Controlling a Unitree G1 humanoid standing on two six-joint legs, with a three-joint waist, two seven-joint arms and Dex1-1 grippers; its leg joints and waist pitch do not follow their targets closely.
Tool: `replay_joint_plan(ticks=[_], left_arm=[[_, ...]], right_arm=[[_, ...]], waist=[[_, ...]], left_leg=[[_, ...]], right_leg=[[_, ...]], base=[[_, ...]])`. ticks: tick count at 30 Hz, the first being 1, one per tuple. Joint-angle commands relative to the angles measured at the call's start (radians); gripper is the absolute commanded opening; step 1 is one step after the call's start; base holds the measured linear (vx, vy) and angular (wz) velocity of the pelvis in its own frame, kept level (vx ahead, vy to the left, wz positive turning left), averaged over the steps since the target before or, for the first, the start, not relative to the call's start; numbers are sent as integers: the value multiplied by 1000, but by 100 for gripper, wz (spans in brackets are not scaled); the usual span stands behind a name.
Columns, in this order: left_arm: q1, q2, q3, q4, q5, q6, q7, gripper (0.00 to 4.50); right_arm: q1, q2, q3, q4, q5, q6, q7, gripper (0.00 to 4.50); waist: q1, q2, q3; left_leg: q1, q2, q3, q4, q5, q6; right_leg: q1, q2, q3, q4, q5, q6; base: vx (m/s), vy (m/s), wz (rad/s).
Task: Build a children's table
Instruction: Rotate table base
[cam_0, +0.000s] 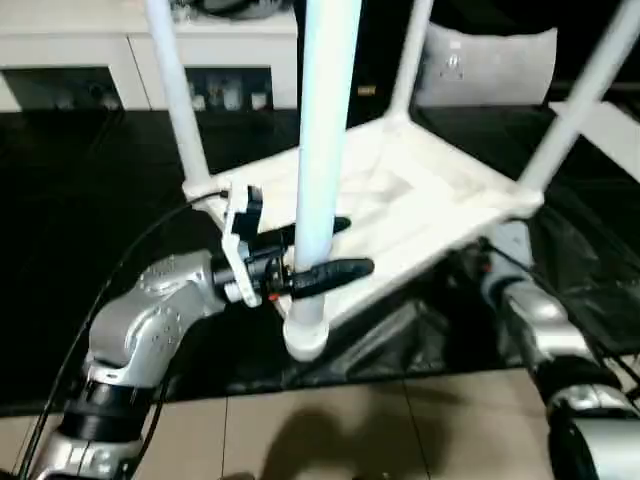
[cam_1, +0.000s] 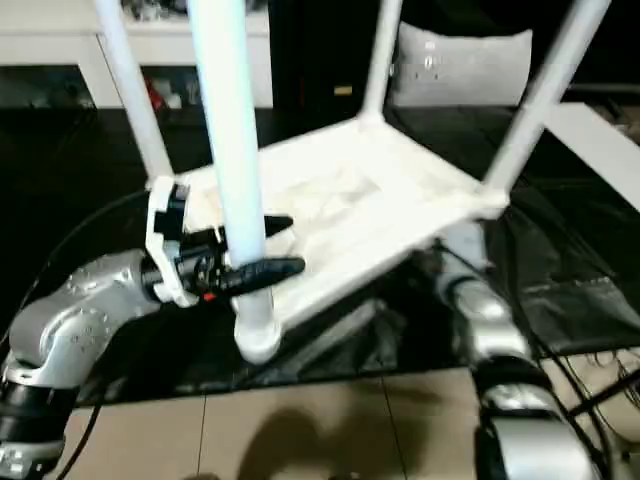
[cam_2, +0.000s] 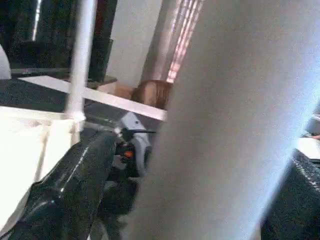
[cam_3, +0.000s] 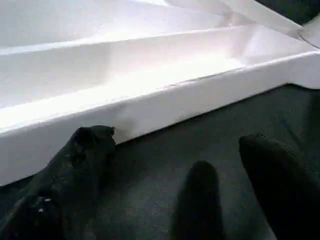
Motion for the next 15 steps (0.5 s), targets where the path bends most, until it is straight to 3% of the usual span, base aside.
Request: replay_joint_plan(ticks=[1, 2, 6, 9, 15], left_arm=[[-1, -5, -20, -40, -18, 14, -7, 446], [-4, -16, -25, -67, -32, 24, 4, 446], [-24, -57, -38, -130, -69, 52, 38, 446], [-42, -90, -45, -150, -87, 69, 58, 446], [-70, -144, -74, -148, -81, 74, 85, 446]], right_arm=[[-37, 17, 20, 4, -11, -22, 31, 450], [-50, 32, 28, 12, -20, -28, 42, 450], [-68, 72, 50, 13, -32, -32, 70, 450], [-77, 95, 64, 20, -34, -42, 84, 450], [-75, 123, 72, 27, -49, -50, 92, 450]], waist=[[1, -5, -61], [-1, -14, -60], [-4, -8, -62], [-11, -10, -62], [-14, -12, -64]], left_leg=[[-6, 77, -37, -73, -75, 48], [-7, 75, -36, -73, -81, 46], [-8, 78, -37, -72, -72, 41], [-12, 78, -38, -71, -62, 45], [-14, 75, -37, -68, -43, 59]], right_leg=[[55, -121, 91, -71, -294, -117], [55, -121, 92, -74, -314, -113], [57, -123, 93, -73, -321, -108], [59, -121, 93, -67, -278, -126], [59, -120, 94, -66, -259, -126]], base=[[0, 0, 0], [0, 0, 0], [0, 0, 0], [0, 0, 0], [0, 0, 0]])
